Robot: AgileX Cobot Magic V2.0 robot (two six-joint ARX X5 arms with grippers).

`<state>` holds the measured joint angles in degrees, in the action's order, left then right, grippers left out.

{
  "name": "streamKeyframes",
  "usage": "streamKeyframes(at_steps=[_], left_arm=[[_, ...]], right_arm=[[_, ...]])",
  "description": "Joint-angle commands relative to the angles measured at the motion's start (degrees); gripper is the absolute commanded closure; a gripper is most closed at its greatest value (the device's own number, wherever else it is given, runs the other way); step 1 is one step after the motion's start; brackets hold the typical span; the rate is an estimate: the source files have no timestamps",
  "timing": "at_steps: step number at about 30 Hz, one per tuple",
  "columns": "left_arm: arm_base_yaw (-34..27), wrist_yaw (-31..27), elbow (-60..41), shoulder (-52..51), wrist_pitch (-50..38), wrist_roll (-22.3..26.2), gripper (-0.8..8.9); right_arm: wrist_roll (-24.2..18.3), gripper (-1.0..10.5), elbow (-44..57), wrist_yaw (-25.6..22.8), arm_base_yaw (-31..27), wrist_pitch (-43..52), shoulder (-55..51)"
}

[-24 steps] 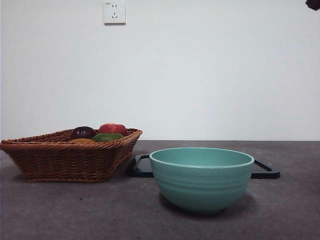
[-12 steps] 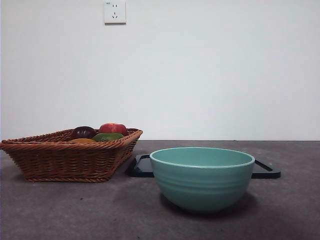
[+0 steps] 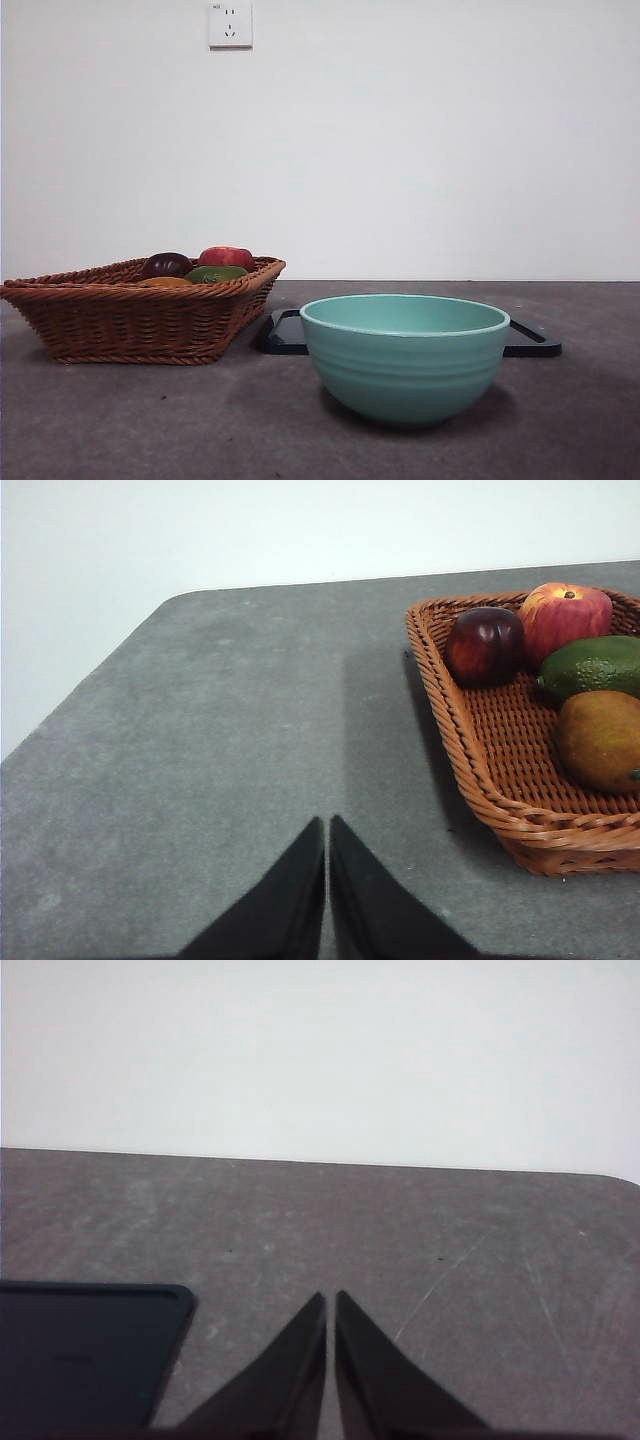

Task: Pick up the wifruite, put it on the bowl, pick up the plate, put it on desk

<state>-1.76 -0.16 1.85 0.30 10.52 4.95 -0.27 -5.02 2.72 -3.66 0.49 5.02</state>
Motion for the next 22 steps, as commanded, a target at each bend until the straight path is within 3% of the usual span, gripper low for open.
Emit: streamKeyframes(at_steps=[1, 22], left_arm=[[-0.15, -0.13, -1.18, -0.11, 0.39, -0.57, 8.07], [-0.15, -0.13, -1.18, -0.11, 0.37, -0.57, 8.07]], right_arm=[[-0.81, 9.4, 1.88, -0.26, -0.57, 0.96, -1.70], [-0.57, 9.4, 4.39, -1.38, -1.51, -10.88, -4.81]])
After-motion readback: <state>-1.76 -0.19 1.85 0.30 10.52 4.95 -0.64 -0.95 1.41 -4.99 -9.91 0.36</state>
